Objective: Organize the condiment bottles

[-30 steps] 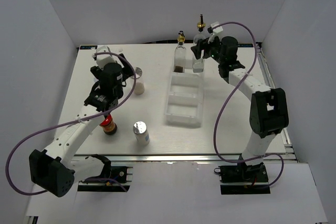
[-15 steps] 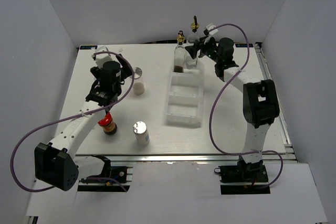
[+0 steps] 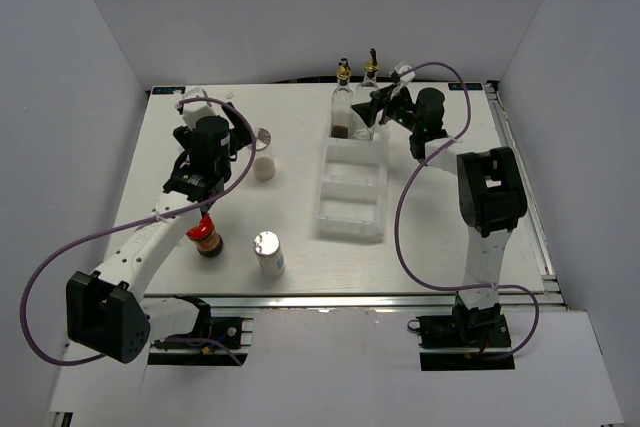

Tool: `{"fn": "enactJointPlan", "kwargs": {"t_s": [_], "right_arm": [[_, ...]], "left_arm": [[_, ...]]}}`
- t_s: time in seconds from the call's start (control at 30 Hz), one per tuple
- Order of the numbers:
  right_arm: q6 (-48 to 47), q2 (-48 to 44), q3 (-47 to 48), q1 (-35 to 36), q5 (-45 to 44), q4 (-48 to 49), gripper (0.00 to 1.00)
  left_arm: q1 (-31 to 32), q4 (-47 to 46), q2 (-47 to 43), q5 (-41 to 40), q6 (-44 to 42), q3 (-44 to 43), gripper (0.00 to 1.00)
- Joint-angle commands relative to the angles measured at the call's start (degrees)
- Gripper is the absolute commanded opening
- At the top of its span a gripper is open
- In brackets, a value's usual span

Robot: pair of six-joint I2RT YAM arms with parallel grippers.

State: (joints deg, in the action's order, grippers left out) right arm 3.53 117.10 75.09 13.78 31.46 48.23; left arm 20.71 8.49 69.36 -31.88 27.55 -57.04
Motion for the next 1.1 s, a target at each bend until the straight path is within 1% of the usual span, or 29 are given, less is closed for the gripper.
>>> {"fn": "enactJointPlan", "kwargs": {"t_s": [0.0,0.27,0.3,0.33,0.37,0.4,0.63,0.77,0.87,1.07], "right_arm": [[0.5,-0.6,0.6,-0.2,1.0,10.0,0.62],[-0.8,-0.4,-0.8,-0.3,2.2,8.0,0.74],[-0.8,-0.4,-0.8,-0.4,2.4,7.8,0.81],[-0.8,-0.5,-0.8,-0.4,2.5,7.3,0.85],[-0.7,-0.6,-0.9,-0.5,2.5,7.0,0.86],[-0.7,-1.1,-1.1,-0.5,2.1,6.5,0.89],[-1.6,-5.6,-2.8,-0.8,-0.3,1.5,0.89],[-1.2,-9.2,-3.6,-1.0,-1.8,-5.7,0.89],[-1.9,-12.3,-4.9,-1.1,-2.2,-8.8,0.89],[-3.3,-20.2,-7.5,-1.1,-4.0,-16.0,0.89]], "left_arm": [[-0.3,-0.7,0.1,0.8,0.6,0.3,0.98],[-0.3,-1.2,-0.2,1.5,0.5,1.3,0.98],[-0.3,-0.9,-0.1,1.6,0.5,1.3,0.98],[-0.3,-0.8,0.2,1.6,0.6,1.1,0.98],[-0.3,-0.3,0.3,1.6,0.6,0.9,0.98],[-0.3,-0.2,0.3,1.6,0.7,0.8,0.98],[-0.3,0.7,0.6,2.3,0.8,0.1,0.98],[-0.3,2.1,1.3,2.3,1.2,-1.1,0.98],[-0.3,2.1,1.6,3.1,1.4,-1.5,0.98],[-0.3,4.4,7.5,6.4,-0.3,-6.0,0.98]]}}
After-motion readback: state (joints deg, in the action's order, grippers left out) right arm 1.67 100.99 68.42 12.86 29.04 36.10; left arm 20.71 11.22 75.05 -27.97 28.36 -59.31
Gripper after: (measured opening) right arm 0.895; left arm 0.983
